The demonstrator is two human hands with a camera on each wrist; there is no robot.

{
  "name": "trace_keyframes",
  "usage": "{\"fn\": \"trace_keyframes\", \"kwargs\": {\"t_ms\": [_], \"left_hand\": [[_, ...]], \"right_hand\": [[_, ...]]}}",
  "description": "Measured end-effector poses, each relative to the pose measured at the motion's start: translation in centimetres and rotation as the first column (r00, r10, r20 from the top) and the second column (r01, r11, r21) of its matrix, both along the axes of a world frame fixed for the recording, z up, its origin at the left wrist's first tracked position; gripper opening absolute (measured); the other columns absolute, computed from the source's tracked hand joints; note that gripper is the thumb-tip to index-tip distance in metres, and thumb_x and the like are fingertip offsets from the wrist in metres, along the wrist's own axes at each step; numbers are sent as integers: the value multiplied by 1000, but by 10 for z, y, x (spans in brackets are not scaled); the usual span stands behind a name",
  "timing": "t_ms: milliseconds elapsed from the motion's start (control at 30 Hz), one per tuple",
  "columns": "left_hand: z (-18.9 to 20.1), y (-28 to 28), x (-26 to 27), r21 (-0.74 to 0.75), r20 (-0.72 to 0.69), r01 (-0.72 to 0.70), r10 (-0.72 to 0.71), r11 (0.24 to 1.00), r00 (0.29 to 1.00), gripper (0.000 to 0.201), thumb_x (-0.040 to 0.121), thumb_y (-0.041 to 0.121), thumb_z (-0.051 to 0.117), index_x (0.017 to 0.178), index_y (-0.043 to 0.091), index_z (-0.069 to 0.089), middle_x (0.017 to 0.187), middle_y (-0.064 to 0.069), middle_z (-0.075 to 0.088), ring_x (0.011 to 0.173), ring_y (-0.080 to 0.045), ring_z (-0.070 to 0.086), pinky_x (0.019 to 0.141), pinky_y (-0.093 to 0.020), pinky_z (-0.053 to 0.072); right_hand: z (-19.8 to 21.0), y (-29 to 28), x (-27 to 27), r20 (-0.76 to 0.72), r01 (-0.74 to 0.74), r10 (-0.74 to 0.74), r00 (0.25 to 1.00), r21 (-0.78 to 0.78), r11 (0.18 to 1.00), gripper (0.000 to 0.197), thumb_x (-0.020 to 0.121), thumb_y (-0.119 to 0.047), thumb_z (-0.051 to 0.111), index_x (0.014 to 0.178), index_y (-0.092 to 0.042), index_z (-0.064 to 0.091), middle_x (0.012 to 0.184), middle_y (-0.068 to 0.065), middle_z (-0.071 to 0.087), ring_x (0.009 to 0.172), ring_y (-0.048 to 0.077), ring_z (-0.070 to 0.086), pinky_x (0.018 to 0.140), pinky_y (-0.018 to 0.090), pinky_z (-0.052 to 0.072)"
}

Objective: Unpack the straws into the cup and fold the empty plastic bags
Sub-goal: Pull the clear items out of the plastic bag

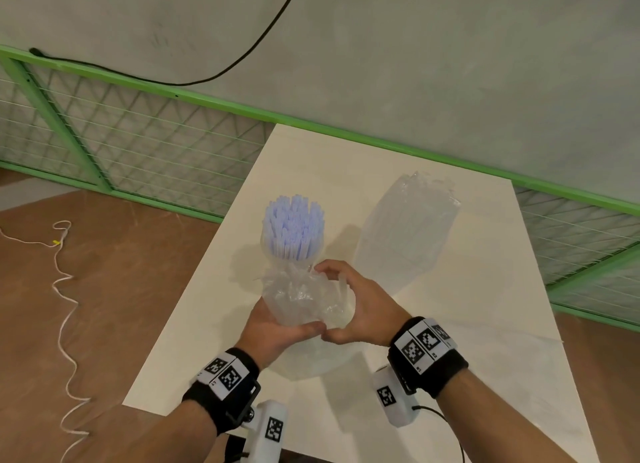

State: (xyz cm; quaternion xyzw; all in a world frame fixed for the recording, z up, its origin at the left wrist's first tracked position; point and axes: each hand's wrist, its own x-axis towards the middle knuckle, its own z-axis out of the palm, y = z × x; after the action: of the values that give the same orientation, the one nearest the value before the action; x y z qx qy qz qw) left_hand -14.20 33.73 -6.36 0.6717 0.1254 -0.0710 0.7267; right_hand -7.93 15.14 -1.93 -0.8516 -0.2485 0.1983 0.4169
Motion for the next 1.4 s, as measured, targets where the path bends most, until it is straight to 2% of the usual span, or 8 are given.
{"fn": "trace_keyframes", "kwargs": {"t_ms": [100, 167, 333, 533, 733, 967, 1167, 1400], "left_hand": [[0, 1, 2, 3, 3, -10, 10, 1000, 1000, 65, 55, 11, 92, 112, 25, 63, 102, 6, 75, 97, -8, 70, 82, -26, 51], [1, 2, 2, 5, 10, 2, -2, 1000, 1000, 61, 58, 5, 91, 111, 23, 64, 100, 5, 75, 96, -9, 70, 82, -26, 51], [0, 2, 0, 3, 7, 37, -37, 999, 999, 66, 58, 10, 93, 116, 20, 64, 105, 3, 75, 100, -11, 69, 87, -29, 51], [2, -1, -3, 16, 29, 60, -61, 998, 998, 67, 56, 17, 92, 117, 20, 64, 107, 1, 74, 103, -14, 69, 92, -34, 51], [2, -3, -2, 61, 45, 83, -86, 995, 995, 71, 55, 22, 95, 118, 25, 63, 111, 1, 73, 107, -14, 67, 97, -39, 51], [4, -6, -1, 72, 42, 90, -93, 993, 995, 73, 55, 21, 95, 119, 25, 61, 111, 2, 72, 107, -13, 67, 96, -36, 51], [3, -9, -1, 86, 42, 79, -83, 993, 996, 73, 55, 22, 95, 119, 27, 60, 109, 5, 72, 104, -10, 67, 92, -33, 51], [3, -11, -3, 81, 26, 58, -60, 995, 998, 69, 57, 17, 95, 116, 25, 61, 104, 5, 74, 99, -11, 69, 88, -30, 53]], "right_hand": [[4, -4, -1, -12, -9, 9, 1000, 16, 1000, 89, 63, -13, 83, 134, -42, 38, 129, -17, 51, 122, 4, 51, 95, 6, 36], [8, -5, -3, 8, 18, -18, 1000, 51, 999, 85, 65, -7, 80, 134, -39, 41, 127, -16, 55, 121, 0, 51, 91, 1, 33], [15, -3, -4, 110, 81, -96, 989, 134, 988, 71, 69, -4, 76, 129, -33, 50, 116, -16, 63, 118, 5, 54, 93, 6, 32], [19, 4, -2, 254, 79, -129, 959, 198, 977, 49, 68, -3, 76, 111, -24, 64, 98, -11, 64, 100, 11, 59, 86, 17, 41], [20, 8, -4, 238, 123, -184, 954, 250, 960, 32, 72, 0, 74, 97, -16, 62, 95, -17, 68, 94, 2, 62, 83, 9, 39], [14, 10, -1, 379, 88, -178, 908, 242, 966, 31, 73, -2, 73, 99, -18, 68, 90, -5, 62, 87, 7, 60, 82, 14, 42], [13, 8, -1, 314, 129, -212, 925, 263, 956, 16, 84, -7, 69, 97, -15, 63, 91, -22, 65, 93, 4, 63, 85, 13, 44], [4, 8, 2, 470, 101, -199, 860, 226, 969, 22, 87, -8, 68, 107, -17, 65, 95, -7, 61, 90, 3, 58, 83, 17, 45]]}}
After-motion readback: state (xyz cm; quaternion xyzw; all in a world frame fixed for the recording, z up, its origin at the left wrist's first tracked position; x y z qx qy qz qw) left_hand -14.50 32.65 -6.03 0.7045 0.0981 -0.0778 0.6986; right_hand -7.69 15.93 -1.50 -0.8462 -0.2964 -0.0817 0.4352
